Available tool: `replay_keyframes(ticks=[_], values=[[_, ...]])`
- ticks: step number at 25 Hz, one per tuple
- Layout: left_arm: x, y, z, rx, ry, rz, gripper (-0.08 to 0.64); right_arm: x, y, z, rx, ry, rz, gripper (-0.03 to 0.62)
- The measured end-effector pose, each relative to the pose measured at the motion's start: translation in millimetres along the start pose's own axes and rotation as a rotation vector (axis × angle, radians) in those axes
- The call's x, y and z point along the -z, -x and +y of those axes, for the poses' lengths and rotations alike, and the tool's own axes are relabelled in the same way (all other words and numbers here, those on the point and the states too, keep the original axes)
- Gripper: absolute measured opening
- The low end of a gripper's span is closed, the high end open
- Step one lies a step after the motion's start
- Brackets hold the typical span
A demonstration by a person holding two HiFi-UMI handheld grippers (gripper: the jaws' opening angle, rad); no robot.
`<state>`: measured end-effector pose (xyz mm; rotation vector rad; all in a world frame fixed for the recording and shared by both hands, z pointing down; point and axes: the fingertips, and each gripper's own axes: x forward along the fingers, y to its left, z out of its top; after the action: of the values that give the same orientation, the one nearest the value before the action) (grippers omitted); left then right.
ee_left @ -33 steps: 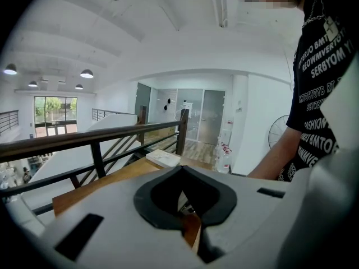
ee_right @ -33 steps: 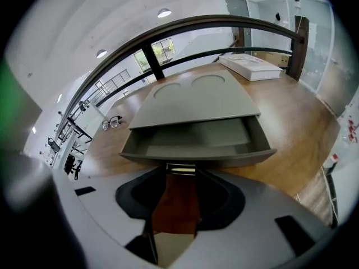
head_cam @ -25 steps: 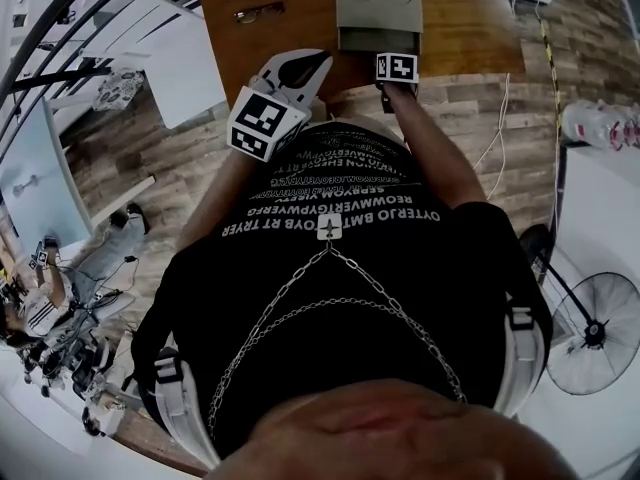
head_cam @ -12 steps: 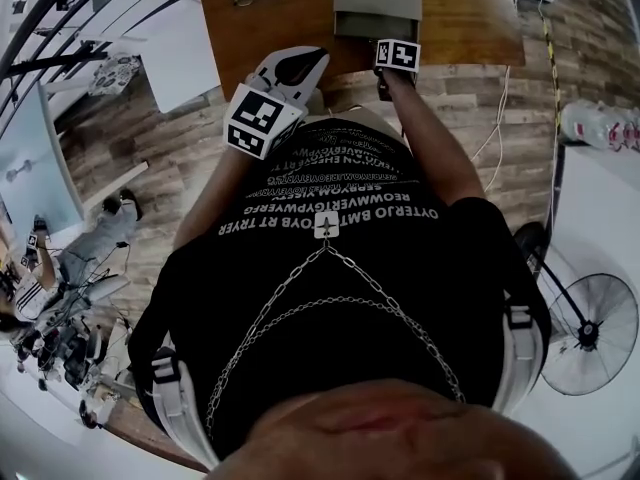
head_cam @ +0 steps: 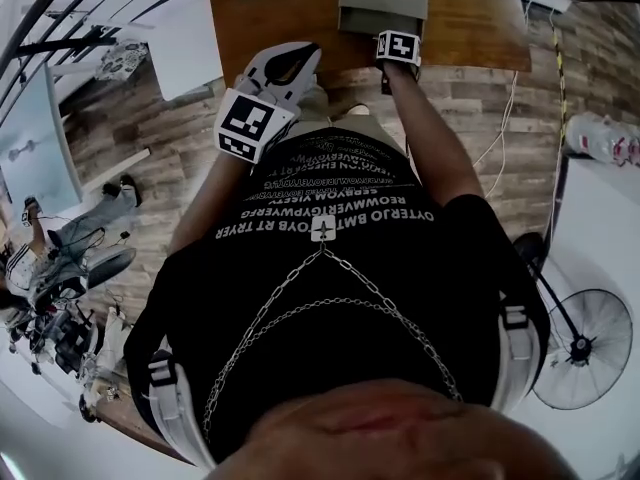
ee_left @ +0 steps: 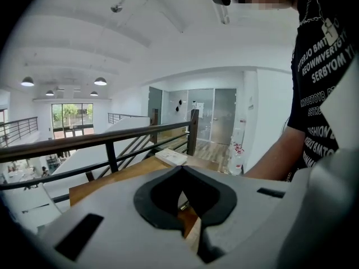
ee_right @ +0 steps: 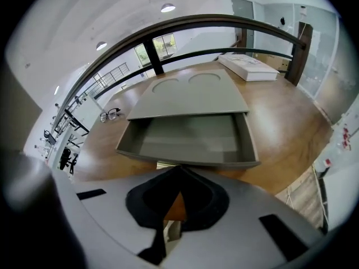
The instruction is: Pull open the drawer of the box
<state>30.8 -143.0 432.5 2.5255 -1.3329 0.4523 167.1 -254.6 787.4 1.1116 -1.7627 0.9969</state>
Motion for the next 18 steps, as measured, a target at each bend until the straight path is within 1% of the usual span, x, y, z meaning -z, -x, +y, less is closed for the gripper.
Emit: replay_keyframes(ticks=[4,5,7,8,13,15,18], values=[[3,5,0,0.005,-0.011,0.023,0.005,5,-2,5,-0.019,-0.025,-0.024,0.001],[4,5,-3,0.01,-0.015,0.03,0.005,6,-3,7,-0.035,-0.031,-0.03,0.031],[8,4,-7,0.023,-0.016,0.043,0.005,6,-2,11,-0.072,-0.052,-0.045,0.138],[10,4,-7,0.033,-0.012,0.049,0.005,6,-2,13,-0.083,-0.065,-0.05,0.167],[15,11,-4,0.082,-0.007,0.069,0.005,5,-6,6,-0.059,-0.12,-0.034,0.173],[16,14,2,0.094,-0.006,0.066,0.005,3,-10,5,-0.058,-0.122,-0.008,0.175],[25,26,18,0.101,0.007,0.074,0.005,-5,-13,8,-0.03,-0.121,0.017,0.169]])
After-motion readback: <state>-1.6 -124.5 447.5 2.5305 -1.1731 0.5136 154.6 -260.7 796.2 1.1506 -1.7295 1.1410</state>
